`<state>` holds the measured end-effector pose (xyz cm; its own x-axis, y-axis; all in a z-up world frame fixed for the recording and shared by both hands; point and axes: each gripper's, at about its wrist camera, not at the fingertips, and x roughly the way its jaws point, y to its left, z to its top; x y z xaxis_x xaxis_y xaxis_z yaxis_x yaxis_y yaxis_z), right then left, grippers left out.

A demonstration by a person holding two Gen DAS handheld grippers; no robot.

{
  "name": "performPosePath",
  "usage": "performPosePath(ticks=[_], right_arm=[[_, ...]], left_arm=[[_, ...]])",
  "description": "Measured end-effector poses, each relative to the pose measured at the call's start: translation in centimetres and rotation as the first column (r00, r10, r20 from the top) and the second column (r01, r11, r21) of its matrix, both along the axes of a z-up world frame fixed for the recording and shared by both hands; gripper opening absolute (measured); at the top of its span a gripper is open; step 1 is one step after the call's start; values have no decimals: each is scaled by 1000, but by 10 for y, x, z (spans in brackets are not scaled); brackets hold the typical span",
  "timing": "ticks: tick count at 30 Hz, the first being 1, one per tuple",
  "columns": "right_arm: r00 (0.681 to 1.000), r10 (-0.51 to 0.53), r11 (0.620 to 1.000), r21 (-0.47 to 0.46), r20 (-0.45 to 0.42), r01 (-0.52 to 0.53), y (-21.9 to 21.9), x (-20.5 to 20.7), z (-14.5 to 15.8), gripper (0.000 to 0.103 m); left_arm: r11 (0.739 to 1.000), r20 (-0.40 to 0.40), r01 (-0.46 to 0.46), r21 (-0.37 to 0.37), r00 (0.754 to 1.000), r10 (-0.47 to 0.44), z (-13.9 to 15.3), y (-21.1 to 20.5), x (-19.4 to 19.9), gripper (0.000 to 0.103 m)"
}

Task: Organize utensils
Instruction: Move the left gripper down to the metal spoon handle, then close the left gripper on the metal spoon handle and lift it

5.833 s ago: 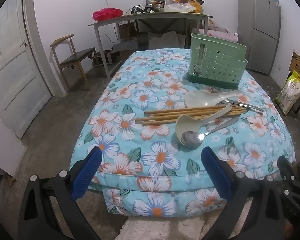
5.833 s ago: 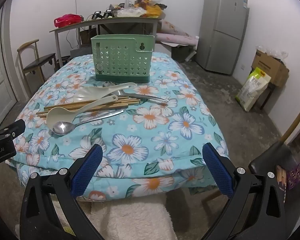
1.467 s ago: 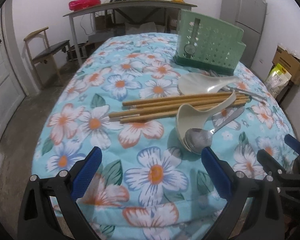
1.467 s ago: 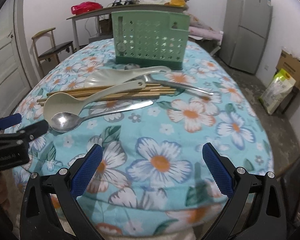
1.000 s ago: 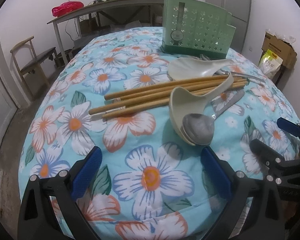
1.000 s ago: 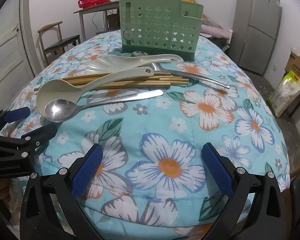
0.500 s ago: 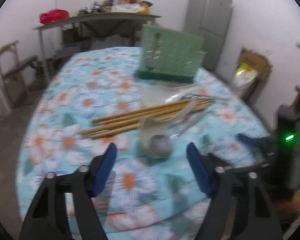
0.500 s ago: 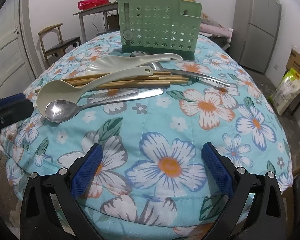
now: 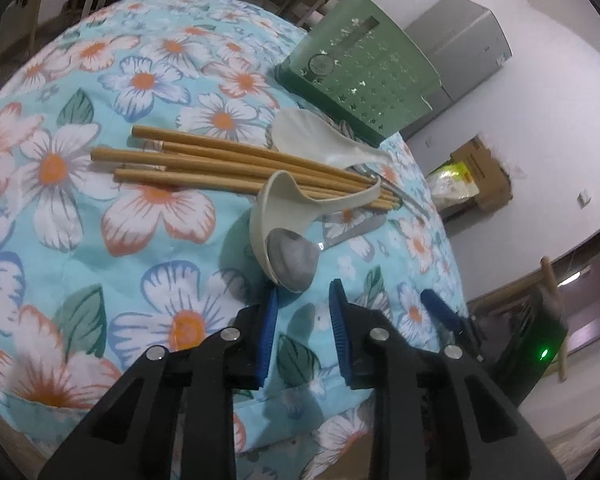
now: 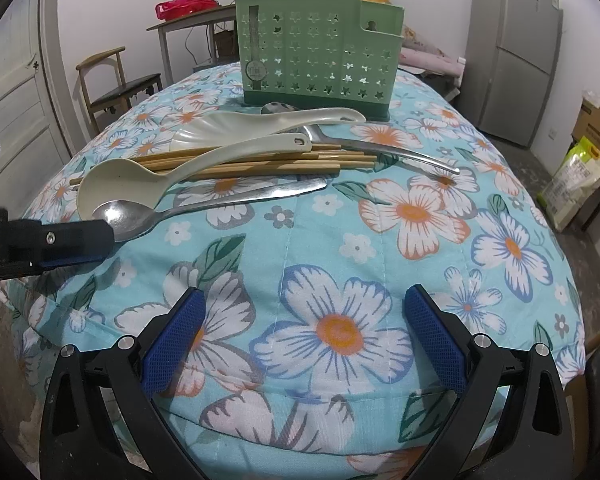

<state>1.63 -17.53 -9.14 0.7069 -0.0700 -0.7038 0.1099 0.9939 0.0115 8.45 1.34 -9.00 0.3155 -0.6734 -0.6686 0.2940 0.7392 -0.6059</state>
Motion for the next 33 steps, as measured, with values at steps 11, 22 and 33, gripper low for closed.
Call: performPosePath(ticks=[11, 22, 33], right_arm=[[1000, 1, 1000, 1, 0, -1, 1, 0, -2, 95], [1000, 1, 1000, 3, 1, -1, 1, 0, -2, 95], [1000, 0, 1000, 6, 1, 0, 0, 0, -4, 95]], left_arm=[[985, -148, -114, -132, 985, 94, -15, 22, 10, 7], [989, -218, -93, -117, 974, 65, -11, 35, -3, 1], [998, -136, -64, -10, 989, 62, 3, 55, -13, 12]])
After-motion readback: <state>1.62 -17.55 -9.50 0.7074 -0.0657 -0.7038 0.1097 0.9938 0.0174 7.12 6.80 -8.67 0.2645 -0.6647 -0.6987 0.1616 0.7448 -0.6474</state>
